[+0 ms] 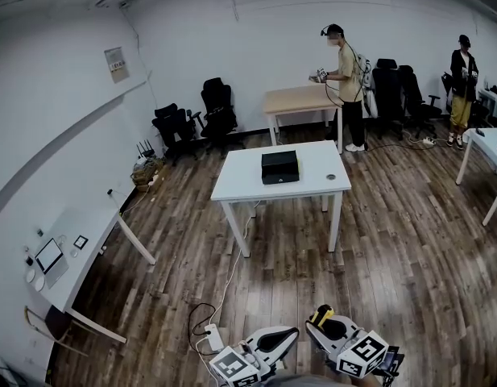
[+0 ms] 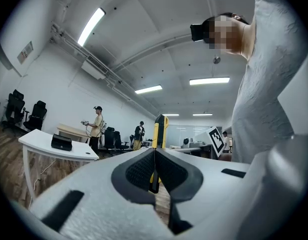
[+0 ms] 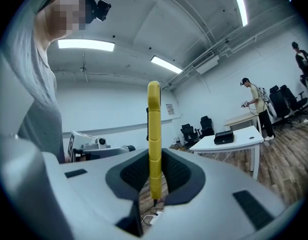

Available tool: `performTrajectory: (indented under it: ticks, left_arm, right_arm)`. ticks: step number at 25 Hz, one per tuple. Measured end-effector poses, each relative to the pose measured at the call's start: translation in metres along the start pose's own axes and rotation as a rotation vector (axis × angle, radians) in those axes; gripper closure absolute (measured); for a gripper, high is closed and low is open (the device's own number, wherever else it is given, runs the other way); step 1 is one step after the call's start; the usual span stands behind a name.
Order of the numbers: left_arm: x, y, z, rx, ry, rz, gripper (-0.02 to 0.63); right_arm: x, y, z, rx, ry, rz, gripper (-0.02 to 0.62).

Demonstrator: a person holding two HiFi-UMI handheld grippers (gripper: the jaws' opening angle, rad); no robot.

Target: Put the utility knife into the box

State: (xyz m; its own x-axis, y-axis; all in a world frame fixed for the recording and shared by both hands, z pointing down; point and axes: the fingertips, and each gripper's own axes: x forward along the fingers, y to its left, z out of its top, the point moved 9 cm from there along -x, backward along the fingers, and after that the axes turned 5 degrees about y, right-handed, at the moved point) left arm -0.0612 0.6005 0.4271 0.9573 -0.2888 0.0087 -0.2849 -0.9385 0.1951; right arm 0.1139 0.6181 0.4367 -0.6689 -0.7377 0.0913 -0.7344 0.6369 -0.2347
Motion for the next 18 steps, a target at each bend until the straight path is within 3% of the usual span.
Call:
performTrajectory:
  ticks: [11,18]
  left_arm:
    - [-0.012,0.033,-0.006,-0.002,-0.019,0.016,0.588]
    - [-0.016,0.064,0.009,-0.044,-0.02,0.027,0.588]
  right_arm:
    - [0.028,-0.005,0.005,-0.013,0.032,-0.005,0.525]
    - [0.063,-0.015,0.012,-0.01,0.047,-0.009,0.525]
